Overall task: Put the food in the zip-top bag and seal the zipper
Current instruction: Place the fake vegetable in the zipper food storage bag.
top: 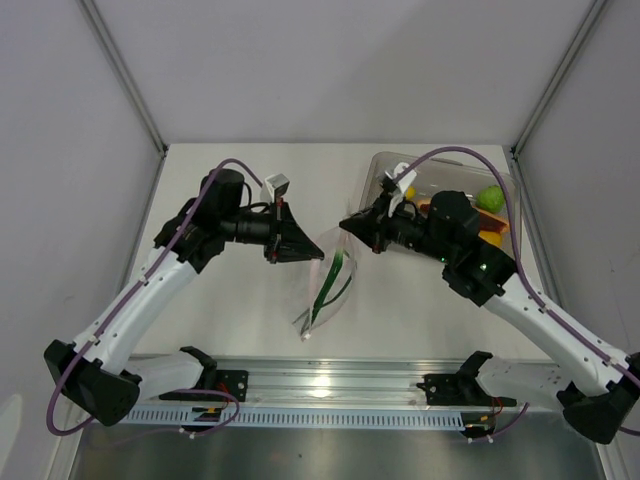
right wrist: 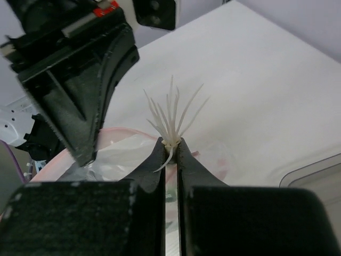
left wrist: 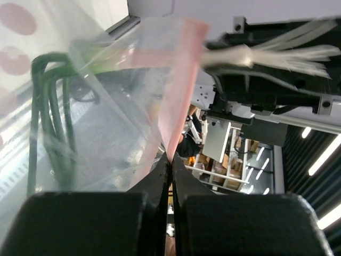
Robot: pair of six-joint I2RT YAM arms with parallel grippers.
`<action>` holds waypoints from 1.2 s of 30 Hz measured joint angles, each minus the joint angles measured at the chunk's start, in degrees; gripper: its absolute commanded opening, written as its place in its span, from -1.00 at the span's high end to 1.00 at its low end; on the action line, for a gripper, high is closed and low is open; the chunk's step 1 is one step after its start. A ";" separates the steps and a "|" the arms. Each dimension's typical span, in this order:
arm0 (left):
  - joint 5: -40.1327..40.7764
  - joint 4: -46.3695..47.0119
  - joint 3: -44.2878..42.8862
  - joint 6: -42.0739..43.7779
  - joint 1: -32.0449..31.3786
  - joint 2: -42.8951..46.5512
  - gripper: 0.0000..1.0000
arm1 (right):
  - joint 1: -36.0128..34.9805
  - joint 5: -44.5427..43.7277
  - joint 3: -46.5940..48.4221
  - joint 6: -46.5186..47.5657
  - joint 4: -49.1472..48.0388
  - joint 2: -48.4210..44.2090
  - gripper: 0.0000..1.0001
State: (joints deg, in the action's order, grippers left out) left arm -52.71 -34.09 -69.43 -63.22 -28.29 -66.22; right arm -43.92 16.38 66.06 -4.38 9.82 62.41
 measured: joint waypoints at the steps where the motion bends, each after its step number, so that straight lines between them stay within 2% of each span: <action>1: -0.33 0.57 0.33 -0.59 0.00 0.07 0.99 | -0.26 0.00 -0.66 0.57 -0.74 -1.42 1.00; 6: -1.99 4.52 1.70 -4.83 0.02 0.42 0.99 | -1.22 -0.04 -1.27 3.30 -4.31 -6.54 1.00; 10: -2.95 9.11 3.37 -8.90 0.07 0.87 0.99 | -5.09 -1.55 -1.38 6.62 -5.20 -7.67 0.95; 12: -3.10 10.56 4.04 -10.25 0.07 0.98 0.99 | -7.67 -2.51 -1.55 7.89 -4.48 -7.45 0.58; 13: -3.13 11.26 4.35 -10.95 0.07 1.01 0.99 | -8.87 -3.26 -1.55 8.39 -3.89 -7.06 0.20; 15: -3.08 12.72 4.87 -12.24 0.07 1.01 0.99 | -10.82 -4.98 -1.51 8.92 -2.40 -5.88 -0.18; 18: -3.06 13.90 5.03 -13.35 0.09 1.01 0.99 | -12.74 -7.89 -0.50 8.55 1.53 -3.15 -0.39; 22: -2.99 15.23 5.33 -14.05 0.22 1.01 0.99 | -13.66 -11.37 0.85 5.90 6.73 -1.70 -0.50; 24: -3.04 15.98 5.75 -14.43 0.22 1.01 0.99 | -13.99 -13.46 1.20 3.91 8.46 -2.34 -0.64; 31: -3.06 17.11 7.52 -14.84 0.22 1.03 0.99 | -13.75 -20.55 4.63 -2.21 15.10 -5.53 -0.69; 36: -3.08 17.40 8.37 -14.91 0.22 1.05 0.99 | -10.23 -22.08 9.25 -8.13 20.41 -5.86 -0.69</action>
State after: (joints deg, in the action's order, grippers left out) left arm -55.79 -16.69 -61.06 -78.13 -28.08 -65.17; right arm -54.15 -5.69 75.31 -12.51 30.24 56.55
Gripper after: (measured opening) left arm 0.005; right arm 0.843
